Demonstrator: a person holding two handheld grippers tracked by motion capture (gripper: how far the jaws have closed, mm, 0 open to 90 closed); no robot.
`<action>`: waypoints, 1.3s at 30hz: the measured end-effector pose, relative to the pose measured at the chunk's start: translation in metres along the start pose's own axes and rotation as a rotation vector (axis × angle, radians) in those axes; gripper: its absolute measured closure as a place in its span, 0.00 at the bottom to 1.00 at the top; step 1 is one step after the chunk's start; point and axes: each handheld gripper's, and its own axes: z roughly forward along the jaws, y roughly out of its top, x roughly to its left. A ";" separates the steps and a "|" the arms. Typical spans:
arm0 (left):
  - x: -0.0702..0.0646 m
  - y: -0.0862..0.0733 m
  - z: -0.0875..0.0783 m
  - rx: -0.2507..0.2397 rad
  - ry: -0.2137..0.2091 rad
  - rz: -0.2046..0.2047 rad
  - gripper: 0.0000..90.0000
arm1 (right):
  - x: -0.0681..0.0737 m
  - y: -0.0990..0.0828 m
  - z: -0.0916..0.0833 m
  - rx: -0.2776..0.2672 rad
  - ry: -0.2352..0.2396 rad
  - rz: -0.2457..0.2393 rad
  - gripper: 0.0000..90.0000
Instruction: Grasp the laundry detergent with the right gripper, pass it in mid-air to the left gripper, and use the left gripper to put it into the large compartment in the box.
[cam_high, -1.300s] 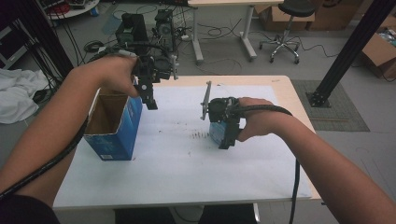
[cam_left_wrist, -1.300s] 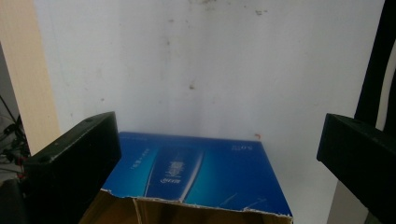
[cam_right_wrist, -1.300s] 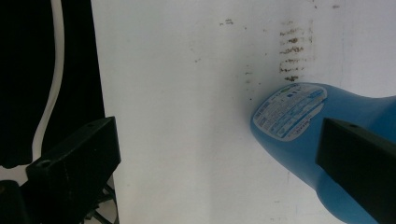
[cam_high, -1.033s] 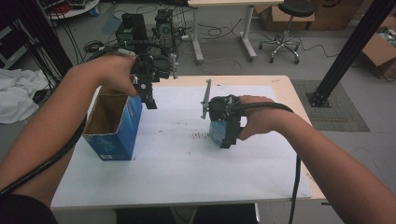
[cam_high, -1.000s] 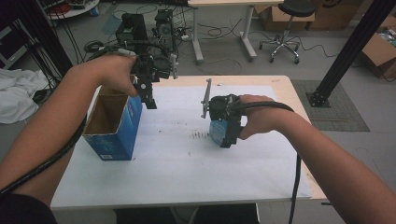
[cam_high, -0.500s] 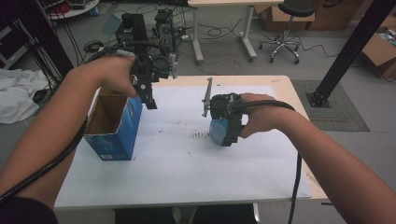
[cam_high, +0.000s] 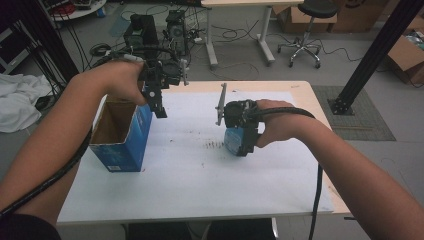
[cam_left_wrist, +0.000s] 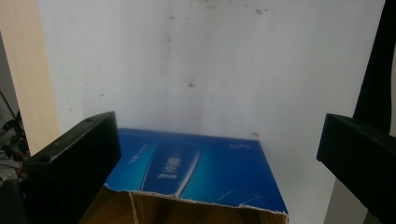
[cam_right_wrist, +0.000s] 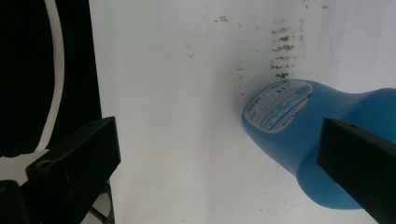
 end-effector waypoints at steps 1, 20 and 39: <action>-0.001 0.000 0.000 0.002 0.000 0.000 0.00 | 0.000 0.000 0.000 0.001 0.004 -0.002 0.00; -0.003 0.003 -0.001 -0.008 0.003 0.015 0.00 | 0.006 -0.005 0.003 -0.060 -0.029 0.015 0.00; -0.010 -0.004 0.003 -0.017 0.005 0.016 0.00 | 0.044 -0.062 0.008 -0.699 -0.177 0.176 0.00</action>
